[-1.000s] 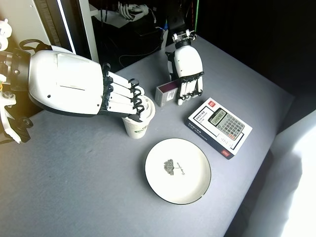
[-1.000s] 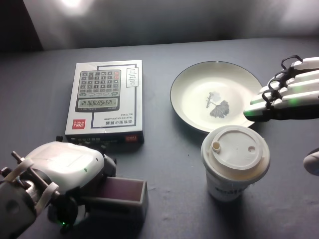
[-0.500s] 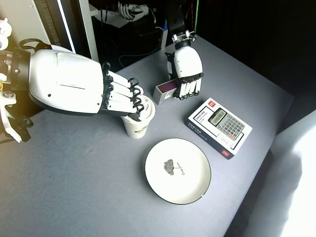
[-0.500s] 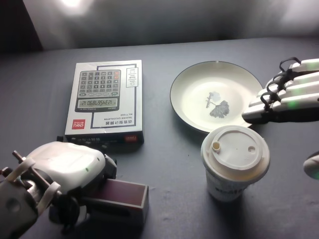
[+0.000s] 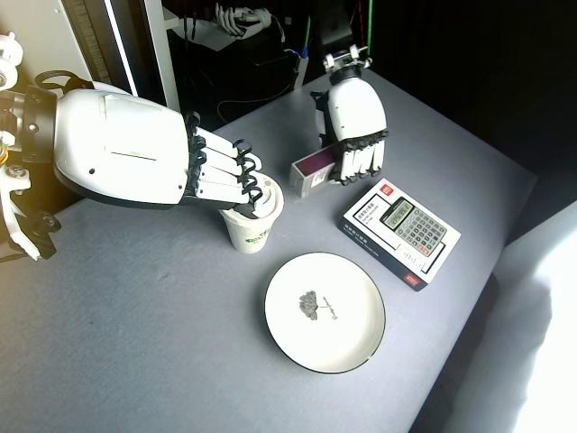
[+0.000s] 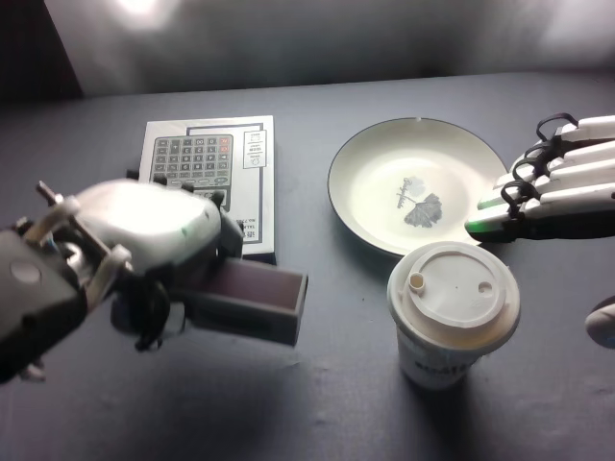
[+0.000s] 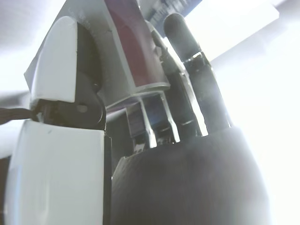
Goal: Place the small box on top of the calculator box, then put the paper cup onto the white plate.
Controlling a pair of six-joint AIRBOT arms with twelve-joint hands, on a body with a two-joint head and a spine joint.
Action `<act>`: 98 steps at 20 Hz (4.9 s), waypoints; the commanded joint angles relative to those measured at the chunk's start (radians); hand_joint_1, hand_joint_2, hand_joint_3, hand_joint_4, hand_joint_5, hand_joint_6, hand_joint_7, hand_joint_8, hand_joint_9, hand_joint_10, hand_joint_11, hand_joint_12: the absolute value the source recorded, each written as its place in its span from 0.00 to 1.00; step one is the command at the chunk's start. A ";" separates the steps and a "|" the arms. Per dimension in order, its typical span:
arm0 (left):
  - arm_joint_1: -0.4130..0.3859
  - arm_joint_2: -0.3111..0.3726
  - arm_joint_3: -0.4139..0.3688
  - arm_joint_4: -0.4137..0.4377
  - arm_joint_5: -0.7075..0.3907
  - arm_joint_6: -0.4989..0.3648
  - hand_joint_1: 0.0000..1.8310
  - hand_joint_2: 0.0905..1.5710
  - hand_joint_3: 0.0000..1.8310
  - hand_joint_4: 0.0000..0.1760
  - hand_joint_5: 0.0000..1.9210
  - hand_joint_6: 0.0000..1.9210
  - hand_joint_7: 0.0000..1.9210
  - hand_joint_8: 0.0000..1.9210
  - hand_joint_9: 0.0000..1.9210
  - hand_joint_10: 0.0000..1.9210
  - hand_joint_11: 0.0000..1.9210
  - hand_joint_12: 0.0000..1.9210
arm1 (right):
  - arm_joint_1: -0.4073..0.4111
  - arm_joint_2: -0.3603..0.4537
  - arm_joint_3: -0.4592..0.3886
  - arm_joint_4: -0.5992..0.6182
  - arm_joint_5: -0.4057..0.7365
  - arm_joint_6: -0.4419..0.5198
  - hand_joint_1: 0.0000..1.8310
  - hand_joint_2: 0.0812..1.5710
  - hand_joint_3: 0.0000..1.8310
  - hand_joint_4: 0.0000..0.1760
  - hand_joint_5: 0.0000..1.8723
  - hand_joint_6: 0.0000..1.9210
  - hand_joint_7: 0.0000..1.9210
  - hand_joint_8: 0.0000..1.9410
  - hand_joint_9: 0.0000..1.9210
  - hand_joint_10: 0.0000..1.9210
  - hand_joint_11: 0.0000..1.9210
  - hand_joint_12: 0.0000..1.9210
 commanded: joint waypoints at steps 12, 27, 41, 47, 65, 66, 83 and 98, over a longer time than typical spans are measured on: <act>-0.129 -0.064 0.244 0.016 0.154 0.026 0.75 0.72 0.00 0.00 0.39 0.58 0.52 0.51 0.41 0.74 0.25 0.65 | 0.014 0.012 -0.002 0.050 0.044 0.006 0.07 0.84 0.00 0.00 0.11 0.00 0.10 0.00 0.11 0.00 0.00 0.28; -0.123 -0.176 0.506 0.171 0.212 -0.170 0.75 0.72 0.00 0.00 0.39 0.59 0.52 0.48 0.43 0.72 0.26 0.63 | 0.015 0.012 -0.003 0.050 0.045 0.006 0.07 0.84 0.00 0.00 0.11 0.00 0.11 0.00 0.11 0.00 0.00 0.26; -0.108 -0.177 0.523 0.175 0.212 -0.187 0.73 0.77 0.00 0.00 0.31 0.70 0.45 0.60 0.36 0.81 0.19 0.67 | 0.014 0.009 -0.002 0.107 0.017 0.012 0.06 0.84 0.00 0.00 0.11 0.00 0.11 0.00 0.10 0.00 0.00 0.27; -0.107 -0.177 0.519 0.171 0.211 -0.187 0.60 0.70 0.00 0.00 0.27 0.00 0.33 0.00 0.32 0.07 0.05 0.60 | 0.014 -0.022 0.000 0.113 -0.016 -0.014 0.07 0.84 0.00 0.00 0.12 0.00 0.12 0.00 0.11 0.00 0.00 0.29; -0.184 -0.022 0.325 0.210 0.149 -0.188 0.20 0.56 0.00 0.00 0.06 0.00 0.10 0.00 0.09 0.00 0.00 0.17 | 0.018 -0.203 0.060 0.163 -0.100 0.007 0.12 0.80 0.00 0.00 0.07 0.00 0.07 0.00 0.07 0.00 0.00 0.19; -0.200 -0.006 0.317 0.233 0.200 -0.192 0.15 0.55 0.00 0.00 0.07 0.00 0.09 0.00 0.08 0.00 0.00 0.13 | 0.018 -0.219 0.070 0.163 -0.104 0.010 0.21 0.72 0.00 0.00 0.05 0.00 0.04 0.00 0.05 0.00 0.00 0.17; 0.052 0.329 0.052 1.457 0.188 -1.342 0.14 0.55 0.00 0.00 0.08 0.00 0.11 0.00 0.10 0.00 0.00 0.16 | -0.009 -0.298 0.097 0.012 -0.137 0.193 0.59 0.56 0.01 0.00 0.00 0.00 0.00 0.00 0.00 0.00 0.00 0.00; 0.029 0.352 -0.007 1.467 0.227 -1.260 0.13 0.57 0.00 0.00 0.10 0.00 0.12 0.00 0.11 0.00 0.00 0.19 | -0.069 -0.379 0.173 0.013 -0.120 0.222 0.60 0.53 0.00 0.00 0.00 0.00 0.00 0.00 0.00 0.00 0.00 0.00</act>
